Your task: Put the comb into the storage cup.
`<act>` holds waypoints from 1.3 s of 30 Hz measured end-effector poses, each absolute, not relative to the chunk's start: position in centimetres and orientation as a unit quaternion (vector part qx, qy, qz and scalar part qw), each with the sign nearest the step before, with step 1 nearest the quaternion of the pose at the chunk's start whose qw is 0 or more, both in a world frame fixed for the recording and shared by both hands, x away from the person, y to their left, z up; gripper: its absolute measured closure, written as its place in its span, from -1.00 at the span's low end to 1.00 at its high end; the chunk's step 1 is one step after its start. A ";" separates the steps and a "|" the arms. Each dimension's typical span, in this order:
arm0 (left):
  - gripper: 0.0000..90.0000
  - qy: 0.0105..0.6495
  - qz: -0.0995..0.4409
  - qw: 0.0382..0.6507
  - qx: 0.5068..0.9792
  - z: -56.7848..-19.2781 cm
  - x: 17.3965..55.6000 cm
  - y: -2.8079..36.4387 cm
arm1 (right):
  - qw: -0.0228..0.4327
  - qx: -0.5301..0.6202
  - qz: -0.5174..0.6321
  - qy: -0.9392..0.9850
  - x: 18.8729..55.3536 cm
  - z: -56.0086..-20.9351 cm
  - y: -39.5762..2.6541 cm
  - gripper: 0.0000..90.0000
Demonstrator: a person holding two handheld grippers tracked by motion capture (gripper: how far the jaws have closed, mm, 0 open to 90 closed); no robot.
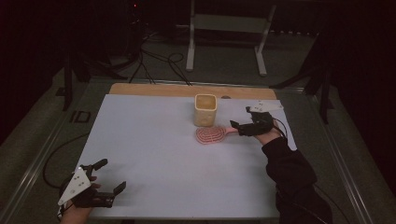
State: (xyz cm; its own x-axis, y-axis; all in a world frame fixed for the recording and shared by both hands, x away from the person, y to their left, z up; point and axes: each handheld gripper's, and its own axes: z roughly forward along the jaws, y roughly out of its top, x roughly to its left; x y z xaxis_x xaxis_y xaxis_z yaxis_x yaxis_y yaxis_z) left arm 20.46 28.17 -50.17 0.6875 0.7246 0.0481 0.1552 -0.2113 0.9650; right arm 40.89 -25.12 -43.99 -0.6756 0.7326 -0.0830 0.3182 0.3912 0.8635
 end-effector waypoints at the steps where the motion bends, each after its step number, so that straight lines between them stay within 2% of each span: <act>1: -1.00 0.299 0.258 0.553 0.734 -50.2 20.5 28.2 | 0.234 0.328 0.444 0.801 40.9 -44.0 -25.1 -0.71; 7: -1.00 0.299 0.258 0.553 0.734 -50.2 20.5 28.2 | 0.226 0.328 0.432 0.809 42.1 -44.9 -24.9 -0.57; 13: -1.00 0.297 0.260 0.553 0.734 -50.1 20.4 28.1 | 0.216 0.327 0.422 0.817 43.0 -45.7 -24.7 -0.31; 20: -1.00 0.299 0.259 0.553 0.734 -50.2 20.4 28.1 | 0.202 0.335 0.410 0.824 44.2 -46.6 -24.5 -0.20; 23: -1.00 0.298 0.260 0.551 0.735 -50.1 20.4 28.1 | 0.203 0.341 0.394 0.829 44.8 -47.4 -24.3 -0.02; 24: -1.00 0.298 0.260 0.551 0.735 -50.1 20.4 28.1 | 0.203 0.341 0.394 0.829 44.8 -47.4 -24.3 -0.02; 27: -1.00 0.298 0.259 0.550 0.736 -50.2 20.4 28.1 | 0.215 0.354 0.378 0.828 45.2 -48.3 -24.2 0.20; 29: -1.00 0.298 0.259 0.550 0.736 -50.2 20.4 28.1 | 0.213 0.356 0.374 0.829 45.4 -48.4 -24.3 0.25; 31: -1.00 0.298 0.258 0.551 0.736 -50.2 20.5 28.1 | 0.215 0.361 0.369 0.829 45.7 -48.8 -24.5 0.47; 33: -1.00 0.298 0.258 0.550 0.736 -50.2 20.5 28.1 | 0.214 0.364 0.365 0.829 45.7 -48.8 -24.6 0.54; 34: -1.00 0.299 0.259 0.550 0.736 -50.2 20.5 28.1 | 0.216 0.366 0.353 0.833 45.9 -49.0 -24.6 0.70; 35: -1.00 0.298 0.258 0.551 0.736 -50.2 20.5 28.0 | 0.216 0.366 0.353 0.833 45.9 -49.0 -24.6 0.70; 36: -1.00 0.299 0.257 0.551 0.736 -50.2 20.5 28.0 | 0.213 0.358 0.343 0.842 46.0 -49.1 -24.5 0.96; 39: -1.00 0.299 0.257 0.551 0.736 -50.2 20.5 28.0 | 0.203 0.357 0.330 0.850 46.2 -49.4 -24.5 1.00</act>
